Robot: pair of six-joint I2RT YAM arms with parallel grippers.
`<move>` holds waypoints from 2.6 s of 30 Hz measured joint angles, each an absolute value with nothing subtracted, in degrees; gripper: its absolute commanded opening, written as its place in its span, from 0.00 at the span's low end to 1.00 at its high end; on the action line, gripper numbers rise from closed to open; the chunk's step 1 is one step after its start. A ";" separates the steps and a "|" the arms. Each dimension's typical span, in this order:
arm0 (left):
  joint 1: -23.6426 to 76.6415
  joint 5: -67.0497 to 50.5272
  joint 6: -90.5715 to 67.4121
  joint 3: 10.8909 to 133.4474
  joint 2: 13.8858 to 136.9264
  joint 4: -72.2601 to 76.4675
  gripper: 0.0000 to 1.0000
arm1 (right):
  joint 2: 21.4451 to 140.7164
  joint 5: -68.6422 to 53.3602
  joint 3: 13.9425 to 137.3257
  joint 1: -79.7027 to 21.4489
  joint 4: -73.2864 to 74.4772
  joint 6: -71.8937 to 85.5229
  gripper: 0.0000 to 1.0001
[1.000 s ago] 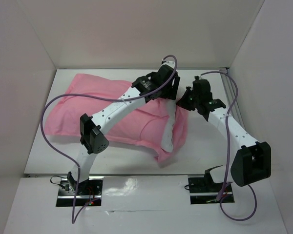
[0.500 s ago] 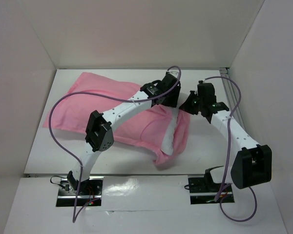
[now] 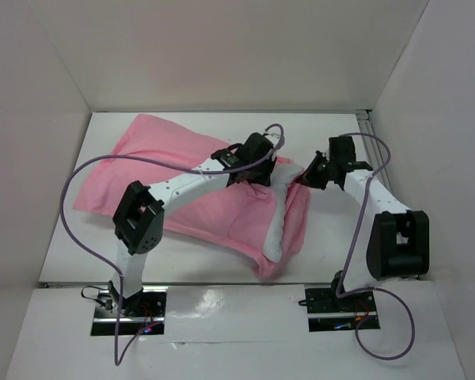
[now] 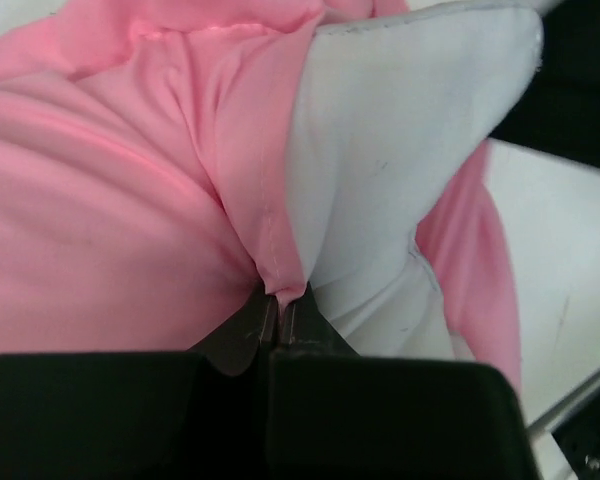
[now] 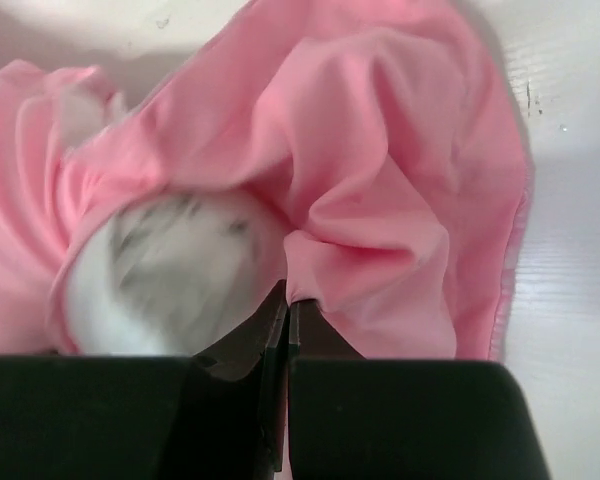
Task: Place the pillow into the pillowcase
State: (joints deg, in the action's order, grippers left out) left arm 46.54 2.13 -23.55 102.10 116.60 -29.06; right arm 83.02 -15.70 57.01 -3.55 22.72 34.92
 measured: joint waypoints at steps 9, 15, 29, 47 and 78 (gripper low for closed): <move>46.96 -1.67 -20.67 92.73 112.60 -21.52 0.00 | 85.78 -25.91 57.32 -0.32 17.32 41.36 0.00; 47.62 -0.03 -19.05 93.03 114.61 -20.10 0.00 | 83.15 -28.51 60.75 0.80 16.75 44.64 0.00; 47.97 -3.27 -19.79 92.42 116.18 -16.95 0.00 | 75.31 -40.91 63.42 1.67 13.17 43.53 0.00; 48.21 -9.67 -27.20 100.99 116.05 -35.24 0.01 | 64.36 -30.87 46.17 1.37 31.11 23.68 0.61; 67.00 9.13 -34.85 94.24 95.72 -69.19 0.98 | 52.27 -25.15 46.46 -7.14 45.80 25.87 0.83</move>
